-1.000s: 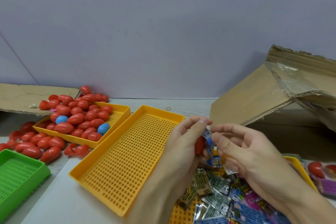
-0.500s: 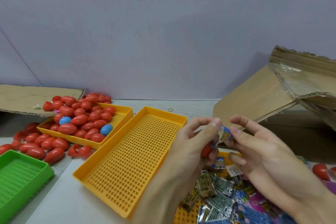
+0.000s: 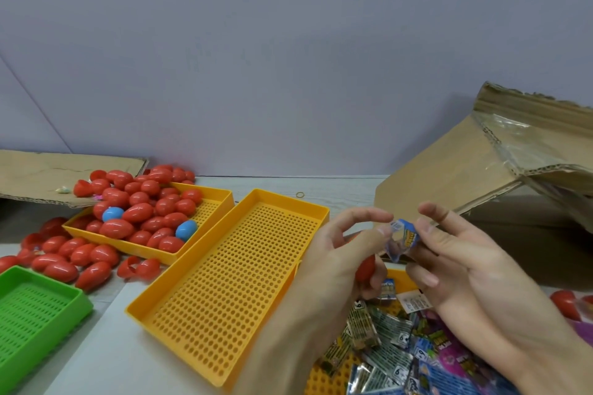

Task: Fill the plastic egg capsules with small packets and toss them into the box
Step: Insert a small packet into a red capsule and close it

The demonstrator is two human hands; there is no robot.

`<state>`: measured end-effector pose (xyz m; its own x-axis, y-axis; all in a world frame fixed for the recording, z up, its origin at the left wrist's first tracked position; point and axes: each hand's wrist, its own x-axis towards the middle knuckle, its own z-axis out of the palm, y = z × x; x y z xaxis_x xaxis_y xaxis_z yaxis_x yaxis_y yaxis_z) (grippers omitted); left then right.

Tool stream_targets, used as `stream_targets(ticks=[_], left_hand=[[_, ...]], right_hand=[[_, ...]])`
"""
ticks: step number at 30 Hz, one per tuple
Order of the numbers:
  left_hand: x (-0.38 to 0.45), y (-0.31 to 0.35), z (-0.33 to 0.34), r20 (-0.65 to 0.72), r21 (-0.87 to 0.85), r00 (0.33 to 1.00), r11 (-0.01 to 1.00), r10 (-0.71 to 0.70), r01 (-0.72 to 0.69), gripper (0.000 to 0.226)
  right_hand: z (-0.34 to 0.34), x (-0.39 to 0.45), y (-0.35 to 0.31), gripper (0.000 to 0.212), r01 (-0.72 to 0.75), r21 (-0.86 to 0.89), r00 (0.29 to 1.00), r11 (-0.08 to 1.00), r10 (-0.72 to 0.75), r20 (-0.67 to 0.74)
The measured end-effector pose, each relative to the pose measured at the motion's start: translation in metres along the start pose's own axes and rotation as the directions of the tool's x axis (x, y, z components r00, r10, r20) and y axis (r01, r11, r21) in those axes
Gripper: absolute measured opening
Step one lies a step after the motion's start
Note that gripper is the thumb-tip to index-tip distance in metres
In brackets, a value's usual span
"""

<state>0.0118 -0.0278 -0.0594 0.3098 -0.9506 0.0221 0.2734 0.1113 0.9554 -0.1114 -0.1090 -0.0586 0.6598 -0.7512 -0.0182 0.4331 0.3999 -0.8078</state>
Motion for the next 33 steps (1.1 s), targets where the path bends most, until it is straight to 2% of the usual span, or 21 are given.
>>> stream_targets(ticks=[7, 14, 23, 33], left_hand=[[-0.001, -0.003, 0.002, -0.099, 0.284, 0.987, 0.954, 0.126, -0.094, 0.011], [-0.001, -0.004, 0.005, -0.161, 0.510, 0.972, 0.858, 0.171, -0.067, 0.008], [0.000, -0.003, 0.005, -0.160, 0.556, 0.953, 0.821, 0.256, -0.128, 0.025], [0.002, -0.003, 0.004, -0.254, 0.503, 0.914, 0.850, 0.317, -0.155, 0.016]], right_hand=[[-0.005, 0.005, 0.007, 0.023, 0.107, -0.151, 0.992, 0.983, -0.115, -0.045], [-0.009, 0.004, 0.009, 0.014, 0.131, -0.308, 0.990, 0.942, -0.141, -0.011], [-0.009, 0.004, 0.010, 0.020, 0.197, -0.477, 0.980, 0.857, -0.181, 0.081], [-0.007, 0.003, 0.011, 0.033, 0.212, -0.531, 0.975, 0.820, -0.212, 0.063]])
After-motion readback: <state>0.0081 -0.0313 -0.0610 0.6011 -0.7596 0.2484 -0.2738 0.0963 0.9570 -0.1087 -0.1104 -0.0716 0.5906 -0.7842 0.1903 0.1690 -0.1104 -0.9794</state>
